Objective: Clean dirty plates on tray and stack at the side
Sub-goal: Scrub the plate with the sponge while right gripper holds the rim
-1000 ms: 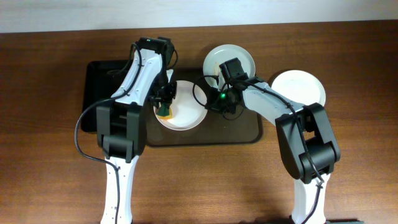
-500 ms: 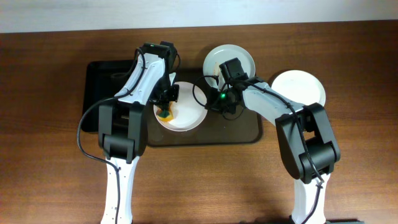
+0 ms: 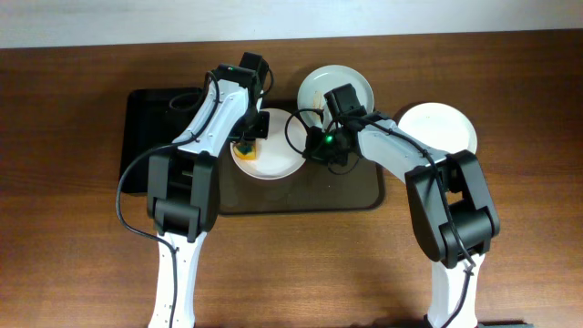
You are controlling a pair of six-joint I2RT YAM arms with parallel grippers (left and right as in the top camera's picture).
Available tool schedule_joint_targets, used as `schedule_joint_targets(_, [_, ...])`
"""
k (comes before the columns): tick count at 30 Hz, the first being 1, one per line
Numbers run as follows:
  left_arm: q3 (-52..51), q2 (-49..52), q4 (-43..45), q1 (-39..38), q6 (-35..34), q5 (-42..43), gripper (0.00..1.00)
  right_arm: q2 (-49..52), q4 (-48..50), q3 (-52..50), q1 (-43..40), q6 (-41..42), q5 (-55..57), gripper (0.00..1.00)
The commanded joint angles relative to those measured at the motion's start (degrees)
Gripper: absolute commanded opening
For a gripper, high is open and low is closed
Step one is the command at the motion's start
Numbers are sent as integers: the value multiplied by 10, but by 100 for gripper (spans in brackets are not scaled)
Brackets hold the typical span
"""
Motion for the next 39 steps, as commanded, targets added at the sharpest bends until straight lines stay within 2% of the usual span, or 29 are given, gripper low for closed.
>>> schedule_joint_targets(1, [-12, 16, 2, 6, -28, -23, 1, 2, 5, -12, 2, 28, 21, 4])
schedule_joint_targets(4, [-4, 13, -50, 6, -36, -11, 1, 2, 12, -12, 9, 57, 41, 4])
schedule_joint_targets(8, [0, 10, -87, 6, -35, 116, 1, 2, 22, -12, 24, 80, 56, 4])
schedule_joint_targets(11, [0, 11, -60, 6, -33, 165, 1, 2, 24, -12, 24, 81, 56, 4])
schedule_joint_targets(16, [0, 14, 24, 9, -33, 166, 1, 2, 21, -12, 23, 81, 56, 4])
schedule_joint_targets(18, [0, 15, 55, 12, -33, 157, 1, 2, 19, -12, 23, 81, 56, 4])
schedule_joint_targets(21, [0, 15, 69, 21, -34, 92, 1, 2, 17, -12, 23, 79, 56, 4])
schedule_joint_targets(26, [0, 15, 21, 37, -62, -51, 1, 2, 17, -12, 23, 79, 56, 4])
schedule_joint_targets(30, [0, 15, -24, 39, -61, -69, 1, 2, 17, -12, 23, 79, 55, 4])
schedule_joint_targets(31, [0, 15, -35, 38, -55, -60, 1, 2, 17, -12, 23, 79, 55, 4])
schedule_joint_targets(33, [0, 15, -48, 37, 9, 5, 1, 2, 17, -12, 23, 76, 55, 4])
schedule_joint_targets(34, [0, 15, -55, 35, 67, 81, 1, 2, 17, -12, 23, 76, 55, 4])
schedule_joint_targets(36, [0, 15, -58, 31, 136, 183, 1, 2, 17, -12, 23, 76, 55, 4])
schedule_joint_targets(39, [0, 15, -44, 27, 167, 276, 1, 2, 17, -12, 23, 73, 55, 4])
